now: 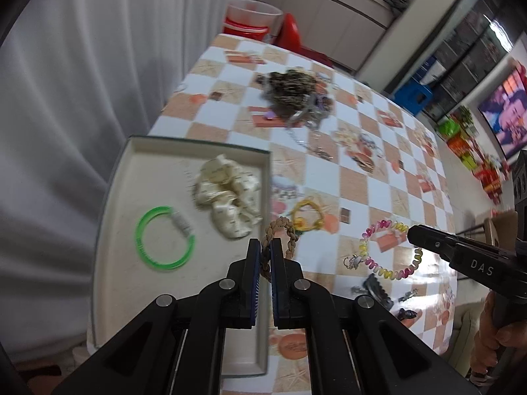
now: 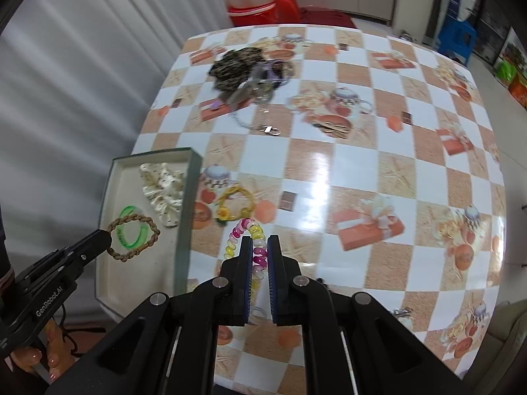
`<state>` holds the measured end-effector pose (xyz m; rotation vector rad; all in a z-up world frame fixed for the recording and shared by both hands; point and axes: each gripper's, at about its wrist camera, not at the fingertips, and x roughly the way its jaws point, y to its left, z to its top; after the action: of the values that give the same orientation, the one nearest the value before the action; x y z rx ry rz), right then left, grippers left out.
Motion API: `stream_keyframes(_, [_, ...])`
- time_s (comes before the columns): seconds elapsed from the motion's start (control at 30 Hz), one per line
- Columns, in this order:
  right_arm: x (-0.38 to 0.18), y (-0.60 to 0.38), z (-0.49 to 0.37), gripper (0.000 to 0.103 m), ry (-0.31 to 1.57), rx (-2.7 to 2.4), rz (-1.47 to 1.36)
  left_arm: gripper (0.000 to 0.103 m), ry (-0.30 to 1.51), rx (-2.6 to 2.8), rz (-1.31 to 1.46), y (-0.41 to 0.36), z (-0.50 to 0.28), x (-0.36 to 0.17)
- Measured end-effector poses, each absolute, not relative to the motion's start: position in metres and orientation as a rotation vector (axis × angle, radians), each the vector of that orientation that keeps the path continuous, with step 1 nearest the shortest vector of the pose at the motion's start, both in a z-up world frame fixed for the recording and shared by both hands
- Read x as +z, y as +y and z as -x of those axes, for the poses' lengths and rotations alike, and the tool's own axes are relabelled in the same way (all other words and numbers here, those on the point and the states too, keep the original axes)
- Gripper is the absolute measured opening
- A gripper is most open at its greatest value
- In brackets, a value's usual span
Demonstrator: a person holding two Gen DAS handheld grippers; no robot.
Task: Organize jewelry
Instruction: 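Carry the braided bracelet into the tray with the left gripper while the right gripper releases the beaded bracelet there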
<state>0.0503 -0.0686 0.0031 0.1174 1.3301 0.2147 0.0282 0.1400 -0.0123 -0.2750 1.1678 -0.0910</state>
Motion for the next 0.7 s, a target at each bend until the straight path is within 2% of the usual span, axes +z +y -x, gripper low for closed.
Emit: stream_keyframes(0.7, [0.005, 0.069, -0.079, 0.009, 1.327, 0.487, -0.009, 0.011, 1.172, 0.114, 0.401, 0.234, 0.002, -0.043])
